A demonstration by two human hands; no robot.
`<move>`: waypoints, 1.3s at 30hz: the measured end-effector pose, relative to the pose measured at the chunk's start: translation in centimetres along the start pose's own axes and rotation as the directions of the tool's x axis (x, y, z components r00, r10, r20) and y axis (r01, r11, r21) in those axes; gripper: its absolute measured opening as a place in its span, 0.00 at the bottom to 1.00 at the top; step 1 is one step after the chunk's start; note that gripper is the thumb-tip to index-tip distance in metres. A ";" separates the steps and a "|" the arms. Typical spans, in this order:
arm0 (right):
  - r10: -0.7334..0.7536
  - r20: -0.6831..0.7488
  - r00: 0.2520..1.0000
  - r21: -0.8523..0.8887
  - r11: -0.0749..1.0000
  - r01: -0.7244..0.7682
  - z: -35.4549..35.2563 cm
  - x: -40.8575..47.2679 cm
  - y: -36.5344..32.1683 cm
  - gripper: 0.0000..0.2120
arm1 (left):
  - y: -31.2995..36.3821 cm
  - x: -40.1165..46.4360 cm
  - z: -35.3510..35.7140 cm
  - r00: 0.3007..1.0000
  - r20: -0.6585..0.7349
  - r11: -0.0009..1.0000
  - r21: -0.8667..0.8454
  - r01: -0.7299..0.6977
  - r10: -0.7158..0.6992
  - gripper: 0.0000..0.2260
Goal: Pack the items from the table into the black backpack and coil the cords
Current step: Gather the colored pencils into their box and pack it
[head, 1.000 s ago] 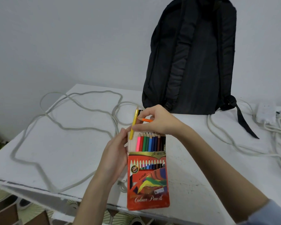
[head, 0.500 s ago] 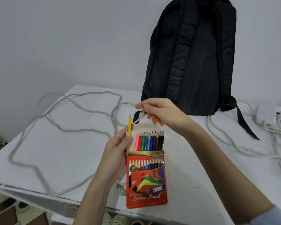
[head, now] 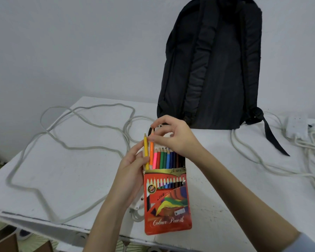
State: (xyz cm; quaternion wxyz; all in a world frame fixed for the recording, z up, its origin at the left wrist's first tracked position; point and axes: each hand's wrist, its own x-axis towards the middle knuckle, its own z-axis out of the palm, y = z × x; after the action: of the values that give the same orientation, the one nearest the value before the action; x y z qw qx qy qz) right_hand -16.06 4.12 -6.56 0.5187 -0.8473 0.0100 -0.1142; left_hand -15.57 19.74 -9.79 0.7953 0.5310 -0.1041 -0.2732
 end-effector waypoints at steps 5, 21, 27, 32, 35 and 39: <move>-0.043 0.039 0.998 -0.124 0.991 0.048 -0.2 -0.7 0.5 0.04 | 0.2 0.1 -0.2 0.999 -0.034 0.999 -0.039 -0.006 0.005 0.15; 0.348 0.143 0.927 0.309 0.874 -0.376 -2.5 -3.8 3.2 0.11 | -0.2 0.1 0.1 0.999 -0.030 0.998 -0.057 -0.033 0.032 0.20; 0.324 0.120 0.938 0.338 0.875 -0.346 -2.8 -4.3 3.3 0.08 | -0.5 0.1 0.4 0.997 -0.056 0.997 -0.056 -0.057 0.053 0.17; 0.301 0.127 0.945 0.401 0.856 -0.327 -2.9 -4.6 3.2 0.11 | -0.9 0.2 0.0 0.998 -0.029 0.998 0.037 -0.047 0.048 0.20; 0.298 0.139 0.944 0.398 0.856 -0.329 -2.8 -4.9 3.3 0.09 | -1.1 0.2 0.1 0.999 -0.005 0.997 0.062 -0.048 0.049 0.24; 0.288 0.120 0.950 0.387 0.868 -0.312 -2.7 -5.2 3.5 0.07 | -1.2 0.2 0.3 0.998 0.004 0.998 0.031 -0.062 0.062 0.22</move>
State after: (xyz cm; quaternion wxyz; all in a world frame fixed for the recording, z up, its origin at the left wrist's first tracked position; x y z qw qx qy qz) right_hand -21.33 0.83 -9.44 0.6926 -0.7140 0.1027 -0.0073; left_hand -15.97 19.05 -10.74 0.7949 0.5395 -0.1259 -0.2475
